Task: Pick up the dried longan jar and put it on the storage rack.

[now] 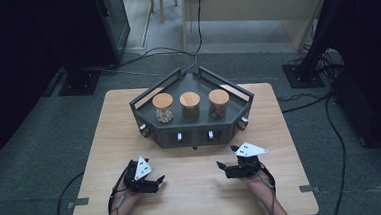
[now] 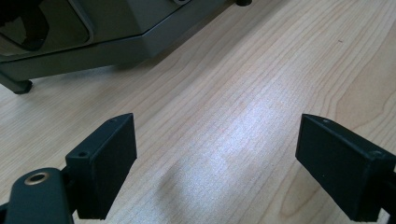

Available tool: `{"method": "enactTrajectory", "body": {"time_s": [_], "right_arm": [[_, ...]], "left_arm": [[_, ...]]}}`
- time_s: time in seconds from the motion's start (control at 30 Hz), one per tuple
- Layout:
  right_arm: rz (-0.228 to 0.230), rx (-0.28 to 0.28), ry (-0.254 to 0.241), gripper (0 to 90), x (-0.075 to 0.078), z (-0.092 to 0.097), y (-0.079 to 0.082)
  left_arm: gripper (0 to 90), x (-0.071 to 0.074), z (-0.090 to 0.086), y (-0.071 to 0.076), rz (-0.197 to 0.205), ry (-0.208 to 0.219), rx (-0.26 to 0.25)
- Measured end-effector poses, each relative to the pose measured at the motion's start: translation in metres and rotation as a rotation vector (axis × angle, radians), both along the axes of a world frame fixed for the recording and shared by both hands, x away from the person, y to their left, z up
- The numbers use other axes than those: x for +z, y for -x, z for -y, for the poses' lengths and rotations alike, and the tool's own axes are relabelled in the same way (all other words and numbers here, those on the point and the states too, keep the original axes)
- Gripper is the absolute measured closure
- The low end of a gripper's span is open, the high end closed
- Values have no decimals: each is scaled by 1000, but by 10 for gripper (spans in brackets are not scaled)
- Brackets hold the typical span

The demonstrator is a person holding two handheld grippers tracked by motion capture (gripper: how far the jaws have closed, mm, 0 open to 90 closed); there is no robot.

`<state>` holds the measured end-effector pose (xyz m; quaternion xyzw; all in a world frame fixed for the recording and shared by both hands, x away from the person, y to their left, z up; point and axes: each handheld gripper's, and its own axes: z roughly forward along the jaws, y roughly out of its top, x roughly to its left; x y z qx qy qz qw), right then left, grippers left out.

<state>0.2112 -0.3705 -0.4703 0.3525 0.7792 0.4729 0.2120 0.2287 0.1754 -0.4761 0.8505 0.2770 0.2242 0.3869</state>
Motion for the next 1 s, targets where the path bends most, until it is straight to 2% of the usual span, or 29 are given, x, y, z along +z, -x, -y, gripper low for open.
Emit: {"method": "enactTrajectory", "body": {"time_s": [0.37, 1.0], "right_arm": [[-20, 4, -12, 152, -12, 0, 2], [-39, 8, 2, 152, -31, -3, 0]], "left_arm": [[124, -1, 0, -1, -1, -2, 1], [124, 0, 3, -1, -4, -18, -14]]}}
